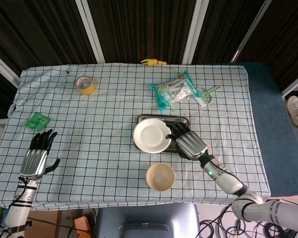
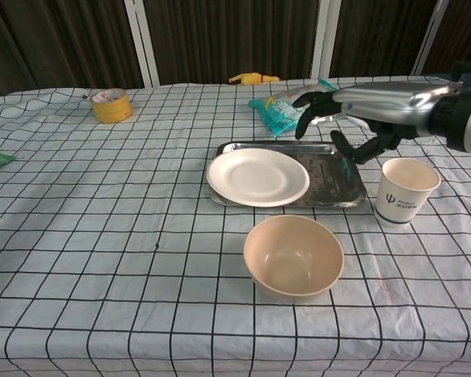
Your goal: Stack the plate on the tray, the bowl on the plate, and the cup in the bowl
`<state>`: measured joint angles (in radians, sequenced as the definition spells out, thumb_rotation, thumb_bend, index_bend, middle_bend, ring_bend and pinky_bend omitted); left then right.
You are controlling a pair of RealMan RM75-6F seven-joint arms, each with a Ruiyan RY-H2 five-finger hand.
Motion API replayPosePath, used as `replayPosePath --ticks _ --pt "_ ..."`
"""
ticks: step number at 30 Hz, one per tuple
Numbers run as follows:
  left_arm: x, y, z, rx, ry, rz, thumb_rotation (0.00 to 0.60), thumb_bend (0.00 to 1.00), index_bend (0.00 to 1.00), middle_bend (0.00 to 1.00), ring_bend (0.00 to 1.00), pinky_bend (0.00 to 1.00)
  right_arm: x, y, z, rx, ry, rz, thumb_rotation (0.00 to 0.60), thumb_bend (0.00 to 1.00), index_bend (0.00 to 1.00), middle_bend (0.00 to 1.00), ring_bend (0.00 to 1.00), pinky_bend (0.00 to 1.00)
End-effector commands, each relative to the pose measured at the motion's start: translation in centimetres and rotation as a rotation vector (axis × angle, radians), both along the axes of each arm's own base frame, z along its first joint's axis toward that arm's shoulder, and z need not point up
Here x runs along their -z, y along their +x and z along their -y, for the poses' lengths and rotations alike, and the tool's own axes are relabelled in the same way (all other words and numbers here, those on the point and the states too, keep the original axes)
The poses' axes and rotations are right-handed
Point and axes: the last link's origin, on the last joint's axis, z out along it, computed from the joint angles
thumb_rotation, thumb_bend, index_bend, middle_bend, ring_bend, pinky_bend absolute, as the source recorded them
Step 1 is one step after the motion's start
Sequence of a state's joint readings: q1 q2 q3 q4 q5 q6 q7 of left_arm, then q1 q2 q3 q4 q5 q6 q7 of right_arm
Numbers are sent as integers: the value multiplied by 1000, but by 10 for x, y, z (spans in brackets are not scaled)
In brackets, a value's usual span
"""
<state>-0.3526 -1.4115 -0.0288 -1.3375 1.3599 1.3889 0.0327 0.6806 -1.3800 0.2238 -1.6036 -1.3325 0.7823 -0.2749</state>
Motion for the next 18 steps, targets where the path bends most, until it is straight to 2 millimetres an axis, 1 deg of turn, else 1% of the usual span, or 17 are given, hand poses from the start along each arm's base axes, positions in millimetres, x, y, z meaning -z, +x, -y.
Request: replayPosePath --ticks 1,4,8,12,15,18 --pt "-3 -1 1 -6 9 3 600 304 0 0 0 0 19 13 7 -16 39 -22 600 835 263 0 0 0" --pt "-6 -5 1 -23 13 11 600 305 0 0 0 0 34 21 8 -36 66 -45 600 879 270 0 0 0" --pt "-9 -8 1 -34 18 20 600 304 0 0 0 0 56 31 9 -38 107 -61 600 897 260 0 0 0" --pt "-10 -9 2 -37 26 25 600 306 0 0 0 0 76 42 5 -52 142 -65 600 899 254 0 0 0" --pt "-11 -10 1 -36 29 27 600 306 0 0 0 0 84 47 0 -70 157 -66 600 899 257 0 0 0" --pt "-11 -10 0 -38 28 27 600 306 0 0 0 0 87 47 -4 -79 170 -69 600 899 257 0 0 0"
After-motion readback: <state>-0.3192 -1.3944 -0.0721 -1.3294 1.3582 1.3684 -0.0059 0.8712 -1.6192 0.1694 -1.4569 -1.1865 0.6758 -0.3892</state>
